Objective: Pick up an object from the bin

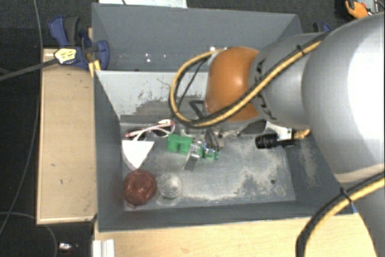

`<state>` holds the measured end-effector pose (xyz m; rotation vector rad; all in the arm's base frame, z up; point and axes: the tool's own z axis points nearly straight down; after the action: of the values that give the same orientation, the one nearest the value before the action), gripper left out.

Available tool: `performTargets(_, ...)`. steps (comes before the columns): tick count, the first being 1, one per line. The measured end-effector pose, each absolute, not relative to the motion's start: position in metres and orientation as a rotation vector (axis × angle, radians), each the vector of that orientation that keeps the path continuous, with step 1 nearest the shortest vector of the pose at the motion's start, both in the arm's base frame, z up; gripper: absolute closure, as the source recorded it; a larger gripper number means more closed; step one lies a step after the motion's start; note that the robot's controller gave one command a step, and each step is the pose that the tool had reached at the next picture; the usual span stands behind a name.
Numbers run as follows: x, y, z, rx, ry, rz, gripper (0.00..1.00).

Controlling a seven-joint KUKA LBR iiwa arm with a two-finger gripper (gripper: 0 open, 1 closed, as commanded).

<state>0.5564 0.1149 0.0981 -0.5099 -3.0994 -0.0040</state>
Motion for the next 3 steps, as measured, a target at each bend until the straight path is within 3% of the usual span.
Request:
performTargets(1,0.593,0.103,0.07,-0.307,-3.142,-0.006,0.0)
performTargets(2,0.568,0.108,0.075,-0.59,-3.096,-0.012,1.0)
performTargets(3,0.568,0.108,0.075,-0.59,-3.096,-0.012,1.0)
